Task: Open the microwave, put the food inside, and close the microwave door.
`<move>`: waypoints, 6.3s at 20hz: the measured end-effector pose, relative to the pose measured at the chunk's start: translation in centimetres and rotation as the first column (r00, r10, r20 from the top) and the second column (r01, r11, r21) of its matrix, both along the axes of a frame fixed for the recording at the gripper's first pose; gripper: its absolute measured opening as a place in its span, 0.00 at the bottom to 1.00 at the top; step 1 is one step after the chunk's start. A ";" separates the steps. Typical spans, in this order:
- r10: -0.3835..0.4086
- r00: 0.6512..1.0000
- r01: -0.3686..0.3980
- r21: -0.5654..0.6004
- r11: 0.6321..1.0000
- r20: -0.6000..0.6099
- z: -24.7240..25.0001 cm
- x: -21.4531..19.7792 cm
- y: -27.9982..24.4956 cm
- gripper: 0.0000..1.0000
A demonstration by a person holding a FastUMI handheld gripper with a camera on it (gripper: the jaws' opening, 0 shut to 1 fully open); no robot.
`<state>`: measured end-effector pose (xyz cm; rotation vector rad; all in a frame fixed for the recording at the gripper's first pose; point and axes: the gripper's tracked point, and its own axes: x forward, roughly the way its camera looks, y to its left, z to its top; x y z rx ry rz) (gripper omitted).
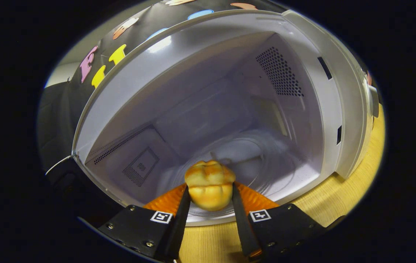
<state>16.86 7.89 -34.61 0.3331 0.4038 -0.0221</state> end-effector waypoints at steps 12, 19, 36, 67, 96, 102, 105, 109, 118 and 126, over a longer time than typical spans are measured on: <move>-0.061 0.998 0.064 -0.110 0.992 0.030 1.0 -0.3 -1.3 0.88; -0.064 0.995 0.075 -0.153 0.985 0.077 2.5 -0.7 -1.2 0.93; 0.442 0.844 -0.345 -0.322 0.881 0.305 19.5 -22.1 7.3 0.93; 0.709 0.705 -0.658 -0.355 0.664 0.018 1.9 -34.8 18.9 0.11; 0.231 0.956 -0.126 -0.458 0.880 0.182 10.0 -20.2 -0.7 0.01; 0.115 0.976 -0.025 -0.431 0.902 0.185 10.2 -16.6 -4.1 0.01; 0.078 0.978 0.018 -0.449 0.893 0.194 10.5 -15.1 -5.1 0.01; 0.050 0.976 0.062 -0.488 0.871 0.213 11.0 -13.0 -6.0 0.01; -0.008 0.972 0.134 -0.529 0.838 0.235 11.2 -9.1 -7.0 0.01; -0.031 0.976 0.148 -0.554 0.819 0.215 9.9 -7.2 -6.8 0.06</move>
